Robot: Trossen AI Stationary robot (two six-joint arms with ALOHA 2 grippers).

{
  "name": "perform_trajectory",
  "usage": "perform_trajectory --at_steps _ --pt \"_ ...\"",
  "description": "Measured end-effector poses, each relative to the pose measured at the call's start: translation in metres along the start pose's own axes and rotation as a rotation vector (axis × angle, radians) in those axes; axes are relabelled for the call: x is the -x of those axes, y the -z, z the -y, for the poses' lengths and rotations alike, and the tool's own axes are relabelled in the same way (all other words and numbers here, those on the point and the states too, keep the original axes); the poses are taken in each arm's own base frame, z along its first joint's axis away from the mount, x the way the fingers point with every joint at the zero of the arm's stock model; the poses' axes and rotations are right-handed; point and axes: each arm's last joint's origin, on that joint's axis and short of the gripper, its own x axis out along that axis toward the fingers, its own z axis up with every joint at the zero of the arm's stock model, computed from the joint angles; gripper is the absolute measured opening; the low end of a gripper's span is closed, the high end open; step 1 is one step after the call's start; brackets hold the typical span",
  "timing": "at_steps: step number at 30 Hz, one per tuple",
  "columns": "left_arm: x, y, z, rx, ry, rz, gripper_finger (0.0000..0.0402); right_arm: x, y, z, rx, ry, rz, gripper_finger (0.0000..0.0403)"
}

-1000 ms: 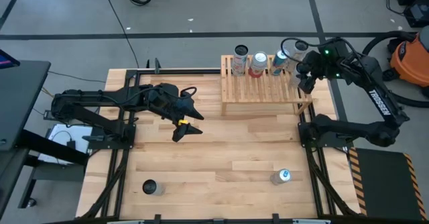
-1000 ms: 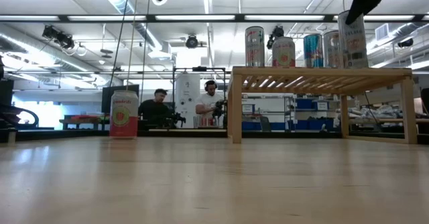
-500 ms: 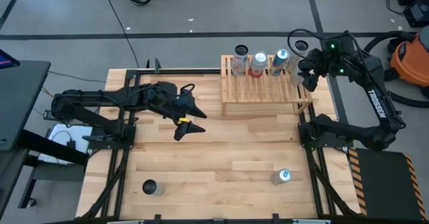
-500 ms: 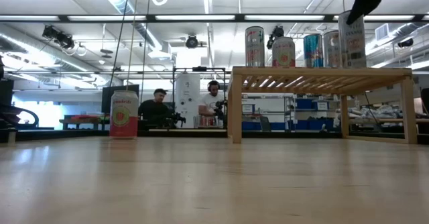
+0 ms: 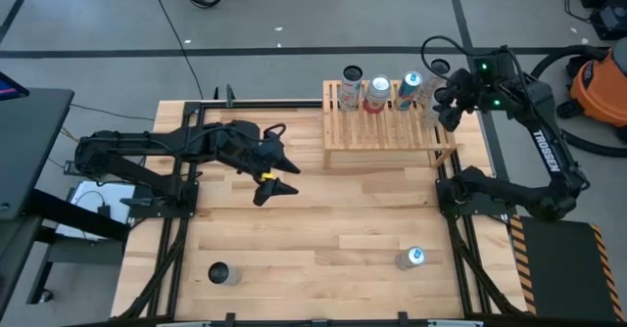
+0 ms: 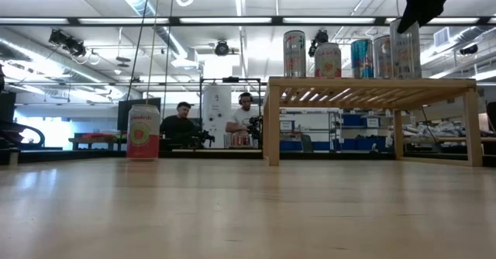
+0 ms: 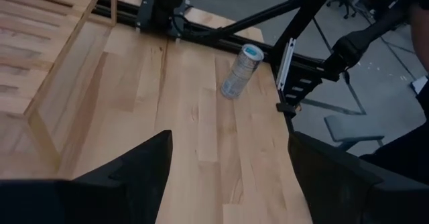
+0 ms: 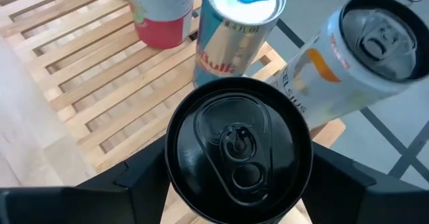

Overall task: Place canned beverage on shelf
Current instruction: Put the top white-yellow soda can on the shelf aligned with the other white-yellow soda can

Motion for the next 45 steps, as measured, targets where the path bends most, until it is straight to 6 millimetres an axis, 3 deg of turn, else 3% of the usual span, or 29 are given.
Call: perform_trajectory --at_steps 36,45 --pt "0.000 0.002 -0.001 0.003 -0.007 -0.022 0.0300 -0.001 0.001 0.002 0.013 0.057 -0.025 0.0335" --pt "0.000 0.002 -0.001 0.001 -0.007 -0.022 0.0300 0.025 -0.011 0.005 0.022 0.176 0.060 0.0335"
